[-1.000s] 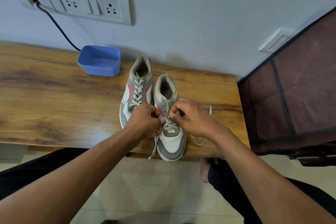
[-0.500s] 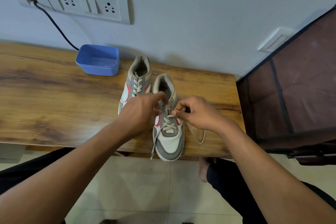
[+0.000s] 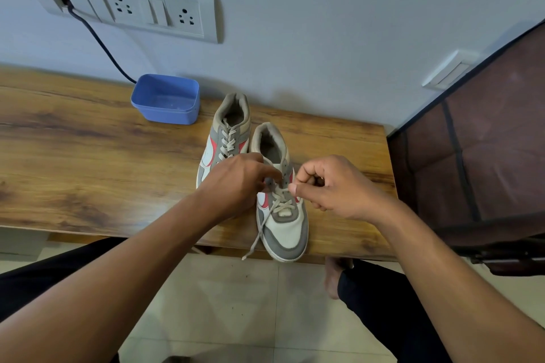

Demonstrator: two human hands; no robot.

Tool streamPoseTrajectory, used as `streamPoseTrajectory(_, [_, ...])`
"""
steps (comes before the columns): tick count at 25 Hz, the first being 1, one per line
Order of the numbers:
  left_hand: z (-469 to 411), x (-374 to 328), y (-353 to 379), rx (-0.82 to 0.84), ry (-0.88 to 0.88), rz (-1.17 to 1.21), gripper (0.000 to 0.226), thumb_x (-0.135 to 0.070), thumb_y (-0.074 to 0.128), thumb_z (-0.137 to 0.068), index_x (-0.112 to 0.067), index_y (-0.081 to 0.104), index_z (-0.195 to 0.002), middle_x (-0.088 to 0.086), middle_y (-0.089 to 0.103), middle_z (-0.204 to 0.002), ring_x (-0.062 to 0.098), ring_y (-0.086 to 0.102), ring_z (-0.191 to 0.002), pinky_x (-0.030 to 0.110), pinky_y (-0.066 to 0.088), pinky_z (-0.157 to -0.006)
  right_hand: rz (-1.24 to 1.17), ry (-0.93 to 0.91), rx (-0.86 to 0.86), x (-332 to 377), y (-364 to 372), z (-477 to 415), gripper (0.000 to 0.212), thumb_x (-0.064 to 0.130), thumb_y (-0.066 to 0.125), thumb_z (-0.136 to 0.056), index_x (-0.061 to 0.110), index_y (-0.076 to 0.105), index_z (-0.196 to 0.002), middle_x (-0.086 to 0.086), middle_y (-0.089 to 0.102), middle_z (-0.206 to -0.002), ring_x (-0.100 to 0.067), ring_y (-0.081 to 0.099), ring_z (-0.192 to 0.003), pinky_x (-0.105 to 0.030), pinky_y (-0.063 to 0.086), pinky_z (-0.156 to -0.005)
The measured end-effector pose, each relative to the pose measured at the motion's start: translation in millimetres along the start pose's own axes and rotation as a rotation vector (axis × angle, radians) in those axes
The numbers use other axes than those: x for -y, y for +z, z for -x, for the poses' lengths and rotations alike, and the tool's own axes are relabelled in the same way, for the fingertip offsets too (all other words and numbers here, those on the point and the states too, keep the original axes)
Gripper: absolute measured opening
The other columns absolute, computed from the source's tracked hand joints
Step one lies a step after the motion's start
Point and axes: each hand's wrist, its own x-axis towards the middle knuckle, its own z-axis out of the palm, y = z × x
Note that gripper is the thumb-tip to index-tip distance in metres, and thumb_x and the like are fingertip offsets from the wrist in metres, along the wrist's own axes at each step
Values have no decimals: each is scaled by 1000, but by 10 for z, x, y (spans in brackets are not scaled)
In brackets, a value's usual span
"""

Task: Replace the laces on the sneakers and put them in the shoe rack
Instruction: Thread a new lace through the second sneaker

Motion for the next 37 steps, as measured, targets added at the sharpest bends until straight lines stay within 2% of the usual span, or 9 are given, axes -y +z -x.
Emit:
streamPoseTrajectory(4, [9, -31, -77, 32, -76, 122, 34, -10, 67, -93, -31, 74, -120, -2, 73, -105, 14, 68, -87, 31, 56, -71, 40, 12, -4, 139, 81, 181, 15, 22, 74, -98, 27, 72, -84, 15, 72, -69, -4, 70, -62, -33, 63, -61])
streamPoseTrajectory(8, [83, -196, -233, 97, -471, 727, 16, -24, 70, -96, -15, 67, -109, 8, 76, -78, 21, 75, -68, 41, 64, -68, 11, -10, 195, 325, 296, 401, 24, 6, 58, -101, 18, 73, -116, 4, 79, -96, -4, 76, -86, -38, 64, -84])
streamPoseTrajectory(10, [138, -267, -271, 260, -646, 870, 23, -25, 76, -90, -9, 63, -100, 11, 77, -76, 20, 74, -65, 31, 60, -59, 11, -67, 359, 429, 474, 490, 35, 6, 57, -101, 18, 68, -132, 4, 76, -117, -3, 72, -104, -29, 59, -96])
streamPoseTrajectory(14, [186, -175, -294, 382, -702, 680, 10, -10, 71, -94, -1, 70, -89, 13, 76, -72, 18, 72, -62, 28, 59, -58, 268, -17, 263, 242, 480, 357, 16, 31, 69, -98, 19, 79, -100, 2, 77, -96, -11, 72, -87, -38, 59, -85])
streamPoseTrajectory(19, [140, -44, -320, 443, -611, 575, 19, -20, 70, -95, -2, 74, -89, 9, 77, -76, 22, 77, -75, 38, 64, -76, 215, 208, -193, 11, 506, 43, 43, 54, 75, -89, 18, 70, -65, 1, 72, -61, -14, 70, -58, -41, 62, -64])
streamPoseTrajectory(22, [125, -12, -283, 472, -531, 489, 16, -18, 69, -96, -6, 74, -88, 6, 77, -76, 18, 76, -73, 38, 64, -79, 323, 273, -299, 86, 689, -35, 62, 73, 75, -78, 15, 69, -58, 1, 66, -56, -15, 65, -54, -37, 58, -55])
streamPoseTrajectory(28, [144, 6, -245, 476, -524, 384, 14, -19, 69, -96, -13, 78, -88, 2, 78, -78, 13, 75, -73, 29, 62, -80, 53, 349, -205, 31, 526, 22, 27, 26, 84, -86, 13, 73, -65, 0, 73, -59, -11, 73, -56, -40, 66, -68])
streamPoseTrajectory(34, [149, -61, -224, 482, -451, 144, 18, -30, 70, -95, -14, 79, -98, -7, 66, -73, 10, 63, -72, 19, 43, -62, -62, 384, -25, 36, 147, 71, 12, 12, 78, -88, 8, 78, -77, -4, 78, -70, -19, 79, -71, -43, 66, -79])
streamPoseTrajectory(37, [167, -116, -186, 477, -408, 36, 24, -37, 71, -93, -19, 77, -107, -4, 73, -93, 13, 66, -87, 22, 47, -68, -117, 288, -5, 44, 49, 40, 4, 8, 78, -88, 7, 80, -85, -6, 79, -76, -21, 79, -78, -40, 66, -80])
